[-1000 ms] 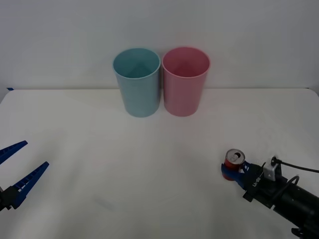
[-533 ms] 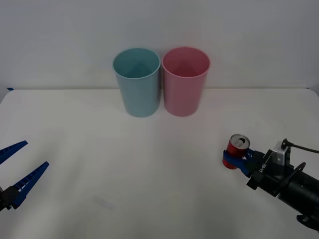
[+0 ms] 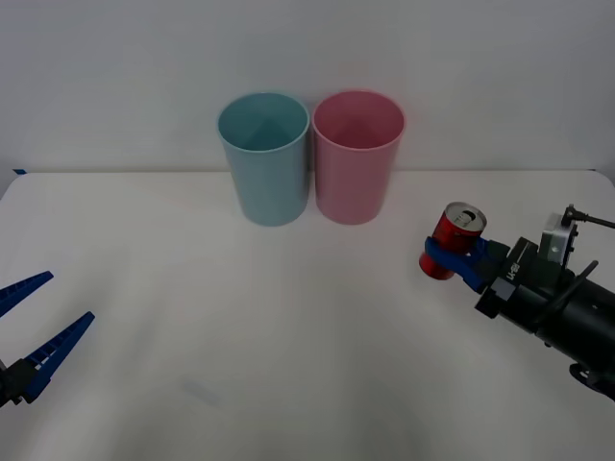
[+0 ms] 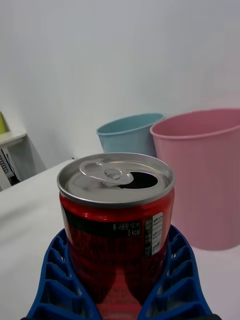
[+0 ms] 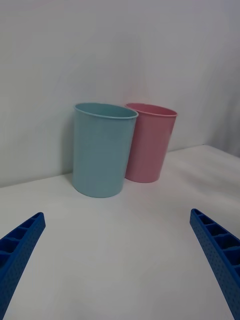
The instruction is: Grasp the object on the table and drop it into the matching bin: aluminum can to the light blue bin, PET bottle to the pink bin.
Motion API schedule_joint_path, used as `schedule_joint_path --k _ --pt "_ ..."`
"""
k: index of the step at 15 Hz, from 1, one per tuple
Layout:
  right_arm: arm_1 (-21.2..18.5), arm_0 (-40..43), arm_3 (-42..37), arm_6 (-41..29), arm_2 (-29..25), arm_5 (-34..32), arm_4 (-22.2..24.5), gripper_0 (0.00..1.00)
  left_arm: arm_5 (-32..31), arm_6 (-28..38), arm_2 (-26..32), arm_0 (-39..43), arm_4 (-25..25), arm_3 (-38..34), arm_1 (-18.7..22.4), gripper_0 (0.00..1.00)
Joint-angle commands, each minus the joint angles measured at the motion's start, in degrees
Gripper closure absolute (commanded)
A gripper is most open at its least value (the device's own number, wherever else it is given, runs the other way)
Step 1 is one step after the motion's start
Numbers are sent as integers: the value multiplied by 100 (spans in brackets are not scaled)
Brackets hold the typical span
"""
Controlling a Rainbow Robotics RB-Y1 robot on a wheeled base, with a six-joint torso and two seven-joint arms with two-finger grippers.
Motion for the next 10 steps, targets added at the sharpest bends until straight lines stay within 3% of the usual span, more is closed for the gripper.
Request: schedule_joint_path --k 1,5,10 --pt "0 -420 -30 -400 69 51 -1 100 0 0 0 0 0 0 0 0" --pt "-88 -1114 -30 -514 535 543 -18 100 0 0 0 0 0 0 0 0" --pt "-457 -2055 -30 -575 1546 1527 -18 100 0 0 0 0 0 0 0 0"
